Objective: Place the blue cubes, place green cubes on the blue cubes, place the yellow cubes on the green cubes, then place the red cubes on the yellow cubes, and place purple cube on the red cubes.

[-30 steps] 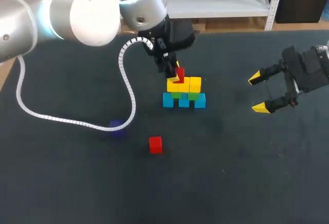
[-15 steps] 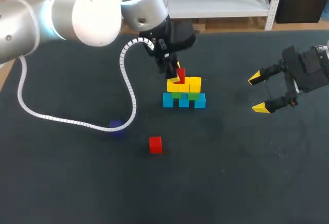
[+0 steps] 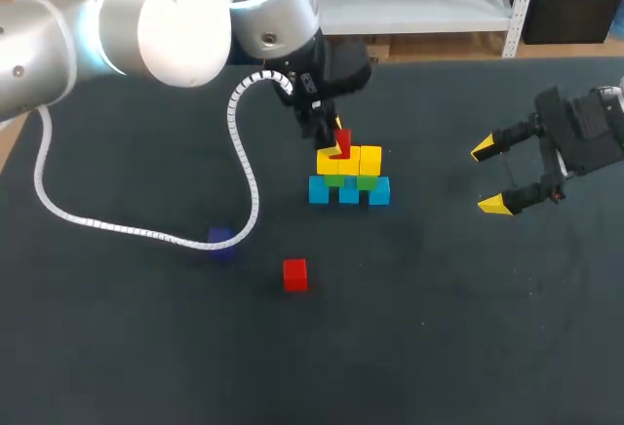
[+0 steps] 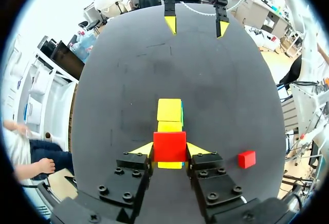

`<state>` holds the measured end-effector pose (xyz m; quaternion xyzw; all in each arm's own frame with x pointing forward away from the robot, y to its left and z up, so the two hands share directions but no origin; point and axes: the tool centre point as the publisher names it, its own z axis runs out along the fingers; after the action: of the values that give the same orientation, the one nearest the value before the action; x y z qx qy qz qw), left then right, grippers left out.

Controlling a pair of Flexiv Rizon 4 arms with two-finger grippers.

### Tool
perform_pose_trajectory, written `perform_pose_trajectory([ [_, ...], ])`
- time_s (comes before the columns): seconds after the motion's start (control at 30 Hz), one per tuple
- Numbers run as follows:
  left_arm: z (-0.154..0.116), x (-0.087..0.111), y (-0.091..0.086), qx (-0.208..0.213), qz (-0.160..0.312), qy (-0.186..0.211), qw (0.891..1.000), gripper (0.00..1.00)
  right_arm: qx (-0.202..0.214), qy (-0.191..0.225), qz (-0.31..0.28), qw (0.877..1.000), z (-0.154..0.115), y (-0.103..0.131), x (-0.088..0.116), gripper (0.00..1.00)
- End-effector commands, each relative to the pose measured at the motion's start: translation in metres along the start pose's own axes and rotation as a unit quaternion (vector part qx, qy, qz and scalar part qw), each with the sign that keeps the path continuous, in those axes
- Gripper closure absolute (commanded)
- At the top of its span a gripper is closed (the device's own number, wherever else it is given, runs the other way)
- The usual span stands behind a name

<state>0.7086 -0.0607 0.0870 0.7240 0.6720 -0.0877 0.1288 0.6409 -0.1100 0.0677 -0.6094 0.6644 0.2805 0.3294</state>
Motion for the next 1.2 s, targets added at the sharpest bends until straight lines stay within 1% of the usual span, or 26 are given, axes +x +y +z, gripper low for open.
perform_pose_trajectory([
  [0.03, -0.0003, 0.0004, 0.0035, 0.003, 0.000, 0.001, 1.000, 0.71, 0.000, -0.001, 0.000, 1.000, 0.0002, -0.0001, 0.0003, 0.00],
  [0.17, -0.0004, 0.0005, 0.0036, 0.002, 0.000, 0.002, 1.000, 0.67, 0.000, -0.001, 0.000, 1.000, 0.0002, -0.0001, 0.0003, 0.00],
  [0.6, 0.0009, -0.0010, 0.0049, 0.004, 0.002, 0.002, 1.000, 0.66, 0.000, -0.001, 0.000, 1.000, 0.0002, -0.0001, 0.0003, 0.00],
  [0.8, 0.0022, -0.0001, 0.0053, 0.005, 0.001, 0.004, 1.000, 0.64, 0.000, -0.001, 0.000, 1.000, 0.0002, -0.0001, 0.0003, 0.00],
  [0.93, 0.0023, 0.0002, 0.0054, 0.006, 0.001, 0.004, 1.000, 0.57, 0.000, -0.001, 0.000, 1.000, 0.0002, -0.0001, 0.0003, 0.00],
  [1.13, 0.0026, 0.0005, 0.0061, 0.005, 0.001, 0.005, 1.000, 0.50, 0.000, -0.001, 0.000, 1.000, 0.0002, -0.0001, 0.0003, 0.00],
  [1.2, 0.0026, 0.0005, 0.0062, 0.005, 0.001, 0.006, 1.000, 0.35, 0.000, -0.001, 0.000, 1.000, 0.0002, -0.0001, 0.0003, 0.00],
])
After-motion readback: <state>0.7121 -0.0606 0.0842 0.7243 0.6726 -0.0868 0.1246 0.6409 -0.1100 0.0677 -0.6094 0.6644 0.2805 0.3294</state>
